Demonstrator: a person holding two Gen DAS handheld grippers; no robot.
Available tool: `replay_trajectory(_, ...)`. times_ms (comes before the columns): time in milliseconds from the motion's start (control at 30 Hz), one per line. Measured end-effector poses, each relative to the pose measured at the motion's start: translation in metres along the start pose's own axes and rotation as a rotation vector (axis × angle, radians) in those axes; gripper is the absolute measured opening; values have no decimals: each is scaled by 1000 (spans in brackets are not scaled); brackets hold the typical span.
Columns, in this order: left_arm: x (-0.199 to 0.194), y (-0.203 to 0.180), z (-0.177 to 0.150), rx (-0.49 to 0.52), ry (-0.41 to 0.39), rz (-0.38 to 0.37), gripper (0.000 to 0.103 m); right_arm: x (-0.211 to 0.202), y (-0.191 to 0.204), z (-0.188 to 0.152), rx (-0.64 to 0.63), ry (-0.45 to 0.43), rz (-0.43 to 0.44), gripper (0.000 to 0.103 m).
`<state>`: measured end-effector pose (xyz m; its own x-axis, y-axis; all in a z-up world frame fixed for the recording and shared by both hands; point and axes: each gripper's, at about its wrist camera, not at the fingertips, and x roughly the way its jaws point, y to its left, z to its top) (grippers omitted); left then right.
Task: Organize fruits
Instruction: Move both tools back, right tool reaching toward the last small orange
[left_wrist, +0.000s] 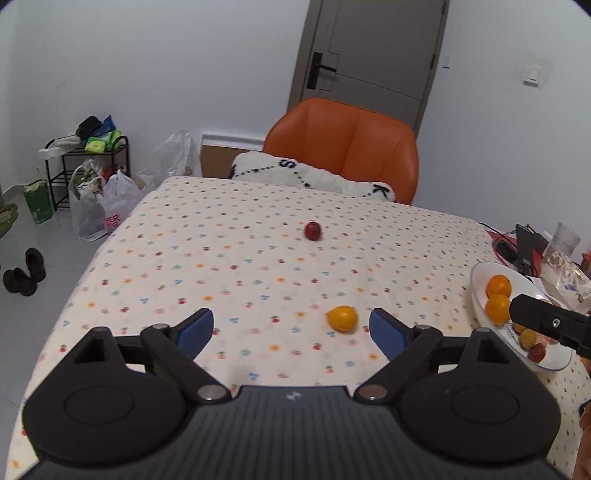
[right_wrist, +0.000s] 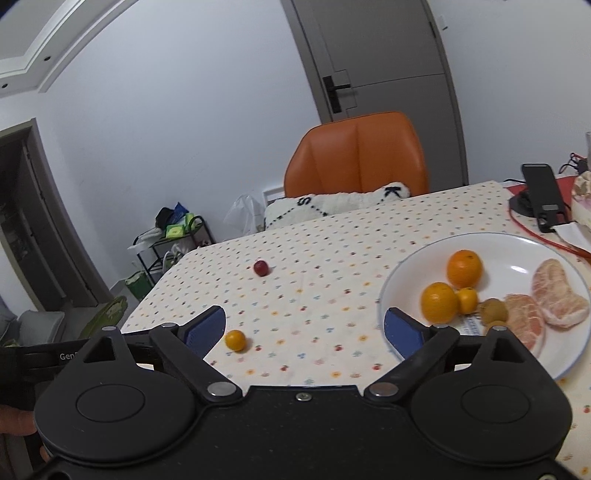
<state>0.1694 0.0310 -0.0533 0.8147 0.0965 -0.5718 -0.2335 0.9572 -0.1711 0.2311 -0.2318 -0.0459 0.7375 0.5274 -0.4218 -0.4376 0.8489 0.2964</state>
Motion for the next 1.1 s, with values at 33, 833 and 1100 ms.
replay_trajectory(33,0,3,0,-5,1,3,90,2,2,0,0,4,8,95)
replay_trajectory(833,7,59,8,-75,22,56,91,57,62,0,-94,115,57,83)
replay_trajectory(1100,13,67,10,-81,19,58,91,74,71,-2,-108,149,66,75)
